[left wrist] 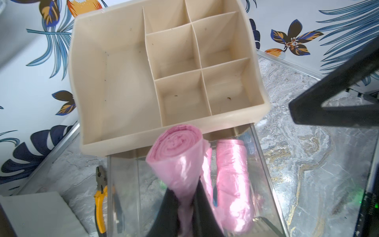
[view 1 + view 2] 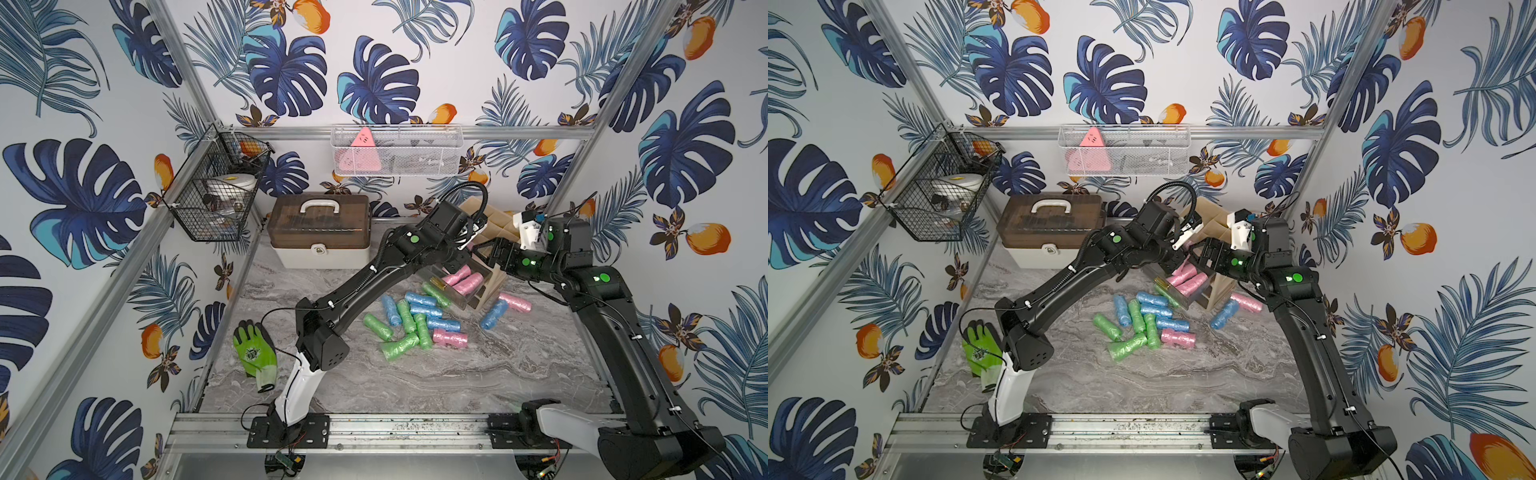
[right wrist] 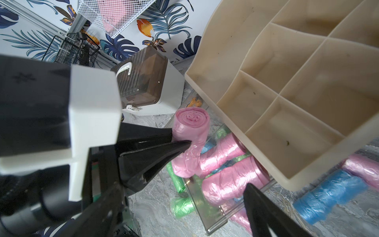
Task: Sort the rolls of trash bags by color and place them into the drawer
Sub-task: Place the roll of trash bags in the drawer.
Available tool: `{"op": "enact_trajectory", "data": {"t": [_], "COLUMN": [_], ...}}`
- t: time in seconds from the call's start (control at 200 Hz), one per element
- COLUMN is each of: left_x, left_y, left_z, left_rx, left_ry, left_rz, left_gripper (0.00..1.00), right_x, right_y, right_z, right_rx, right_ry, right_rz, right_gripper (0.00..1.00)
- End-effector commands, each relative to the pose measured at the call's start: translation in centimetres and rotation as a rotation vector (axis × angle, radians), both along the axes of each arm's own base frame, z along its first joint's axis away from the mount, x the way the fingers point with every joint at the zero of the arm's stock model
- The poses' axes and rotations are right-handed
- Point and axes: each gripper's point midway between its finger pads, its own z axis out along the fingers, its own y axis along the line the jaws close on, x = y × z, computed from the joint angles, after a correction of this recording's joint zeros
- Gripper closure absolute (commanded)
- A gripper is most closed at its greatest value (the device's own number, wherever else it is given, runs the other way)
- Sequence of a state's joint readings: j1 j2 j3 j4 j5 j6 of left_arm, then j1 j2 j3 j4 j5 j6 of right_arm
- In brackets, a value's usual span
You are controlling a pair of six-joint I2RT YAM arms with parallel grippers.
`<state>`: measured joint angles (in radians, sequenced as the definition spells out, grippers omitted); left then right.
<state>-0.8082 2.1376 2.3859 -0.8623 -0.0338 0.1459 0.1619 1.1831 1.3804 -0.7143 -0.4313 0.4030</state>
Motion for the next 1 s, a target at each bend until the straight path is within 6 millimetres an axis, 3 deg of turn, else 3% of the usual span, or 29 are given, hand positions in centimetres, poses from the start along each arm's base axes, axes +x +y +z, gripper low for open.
{"op": "enact_trajectory", "data": {"t": [0.0, 0.34, 0.525, 0.635, 0.836, 0.996], "left_x": [0.9, 1.6, 1.6, 1.4, 1.2, 1.7], "left_y": [0.8, 1.5, 1.3, 0.9, 0.2, 0.8], "left_z": [-0.9, -3.8, -4.8, -5.1, -4.4, -2.4], "left_rx": [0.095, 0.181, 0.173, 0.149, 0.044, -0.073], "left_ry": [-0.045, -0.017, 0.019, 0.043, 0.093, 0.113], "left_rz": [0.0, 0.0, -0.01, -0.021, -0.031, -0.007], "left_gripper": [0.92, 0.92, 0.87, 0.77, 0.42, 0.34], "right_x": [0.1, 0.2, 0.3, 0.3, 0.3, -0.1], "right_y": [0.0, -0.3, -0.5, -0.7, -0.8, -0.9], "right_z": [0.4, 0.3, 0.3, 0.3, 0.3, 0.7], "right_rx": [-0.007, -0.019, -0.025, -0.031, -0.031, -0.025], "right_ry": [-0.019, -0.014, -0.011, -0.015, -0.009, -0.019], "right_rz": [0.005, -0.009, -0.02, -0.026, -0.035, -0.037], "right_gripper": [0.06, 0.06, 0.06, 0.06, 0.07, 0.08]}}
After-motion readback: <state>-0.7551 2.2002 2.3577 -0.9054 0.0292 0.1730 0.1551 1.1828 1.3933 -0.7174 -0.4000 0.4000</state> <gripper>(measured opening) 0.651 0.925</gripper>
